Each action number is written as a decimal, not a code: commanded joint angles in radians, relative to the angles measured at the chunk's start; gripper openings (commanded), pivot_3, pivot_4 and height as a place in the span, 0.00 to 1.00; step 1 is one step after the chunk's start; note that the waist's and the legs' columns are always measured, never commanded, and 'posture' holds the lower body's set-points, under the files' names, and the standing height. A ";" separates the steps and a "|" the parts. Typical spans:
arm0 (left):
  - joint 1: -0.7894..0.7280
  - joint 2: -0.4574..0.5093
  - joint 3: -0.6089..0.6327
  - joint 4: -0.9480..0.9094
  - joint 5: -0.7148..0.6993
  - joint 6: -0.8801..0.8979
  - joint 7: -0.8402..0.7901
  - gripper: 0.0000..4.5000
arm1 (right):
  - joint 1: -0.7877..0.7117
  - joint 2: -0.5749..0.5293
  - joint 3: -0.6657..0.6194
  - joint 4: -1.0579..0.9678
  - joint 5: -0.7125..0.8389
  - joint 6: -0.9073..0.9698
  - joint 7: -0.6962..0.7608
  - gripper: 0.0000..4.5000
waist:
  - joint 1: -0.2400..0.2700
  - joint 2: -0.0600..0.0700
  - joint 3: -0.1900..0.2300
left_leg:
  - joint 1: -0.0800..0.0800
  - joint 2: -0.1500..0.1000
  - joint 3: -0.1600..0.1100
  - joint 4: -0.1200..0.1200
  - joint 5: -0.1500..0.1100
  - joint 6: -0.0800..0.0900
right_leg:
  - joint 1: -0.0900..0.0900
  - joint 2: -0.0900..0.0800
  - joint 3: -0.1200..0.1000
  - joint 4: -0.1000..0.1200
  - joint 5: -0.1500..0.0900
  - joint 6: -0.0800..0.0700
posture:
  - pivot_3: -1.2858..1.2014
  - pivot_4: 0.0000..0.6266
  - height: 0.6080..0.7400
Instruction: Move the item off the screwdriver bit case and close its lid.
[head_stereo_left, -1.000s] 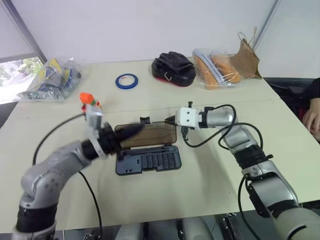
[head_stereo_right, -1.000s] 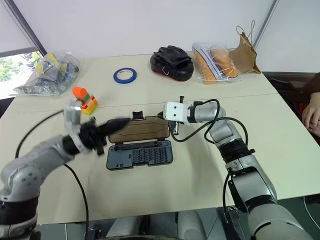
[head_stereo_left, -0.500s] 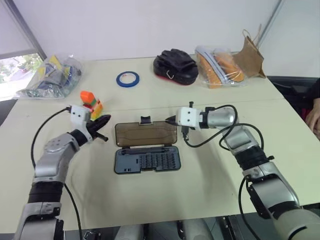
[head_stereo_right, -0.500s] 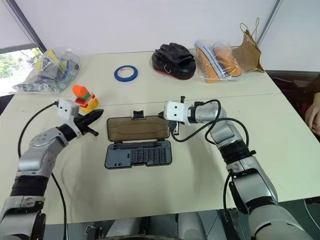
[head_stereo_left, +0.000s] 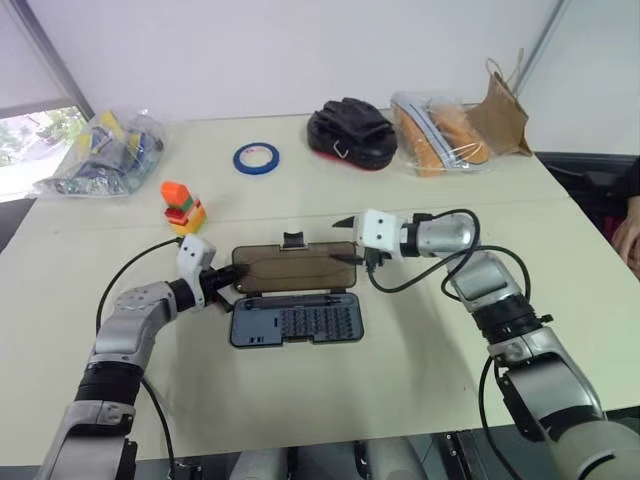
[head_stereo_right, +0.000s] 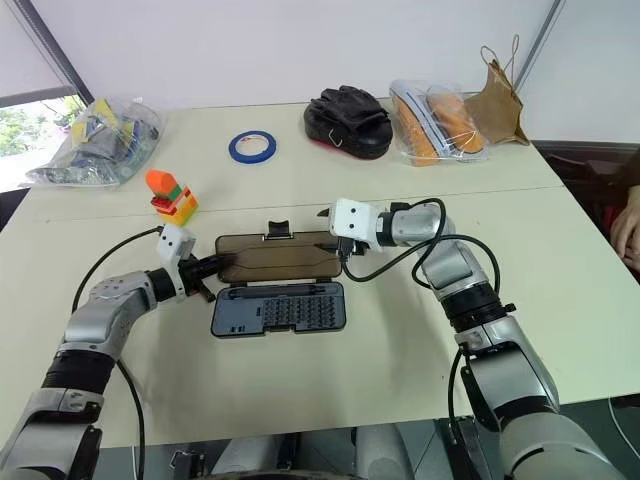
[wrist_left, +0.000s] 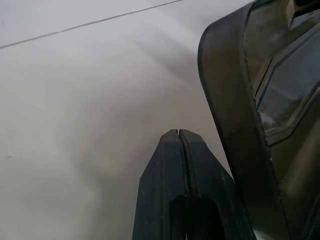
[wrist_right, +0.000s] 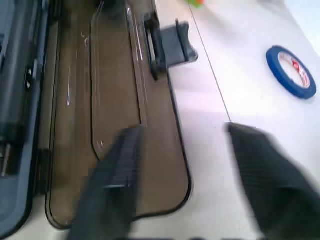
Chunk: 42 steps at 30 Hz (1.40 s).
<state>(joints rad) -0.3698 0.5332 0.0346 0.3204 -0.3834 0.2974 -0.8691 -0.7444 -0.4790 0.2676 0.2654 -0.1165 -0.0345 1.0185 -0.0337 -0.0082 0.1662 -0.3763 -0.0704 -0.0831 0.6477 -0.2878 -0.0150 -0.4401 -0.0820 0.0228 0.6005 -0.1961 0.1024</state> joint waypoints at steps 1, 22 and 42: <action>-0.029 -0.004 0.053 -0.069 -0.068 0.029 -0.038 0.00 | 0.009 -0.039 -0.098 -0.238 0.197 0.277 0.077 0.99 | 0.010 0.000 0.000 | 0.000 0.000 0.000 0.000 0.000 0.000 | 0.000 0.000 0.000 0.000 0.000 0.000 | 0.52 0.24 1.00; -0.082 0.171 0.111 -0.336 -0.371 0.414 -0.224 0.00 | 0.094 -0.135 -0.376 -0.642 0.845 0.948 -0.184 0.99 | 0.027 0.000 0.008 | -0.008 0.001 -0.005 0.008 -0.002 0.004 | -0.001 0.000 -0.007 0.001 0.000 0.000 | 0.52 0.24 1.00; -0.523 -0.029 -0.192 0.540 0.232 -0.297 -0.291 0.00 | 0.274 -0.180 0.191 -0.762 0.516 0.707 -0.027 0.02 | 0.025 -0.002 0.009 | -0.013 -0.002 -0.002 0.017 -0.004 0.007 | -0.002 -0.001 -0.005 0.001 0.003 0.005 | 0.52 0.24 1.00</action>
<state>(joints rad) -0.8586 0.5086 -0.1602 0.8257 -0.1769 0.0471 -1.1467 -0.4593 -0.6594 0.4421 -0.4757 0.4290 0.7031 0.9846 -0.0088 -0.0107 0.1748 -0.3894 -0.0721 -0.0851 0.6651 -0.2916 -0.0077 -0.4426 -0.0826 0.0178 0.6010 -0.1931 0.1079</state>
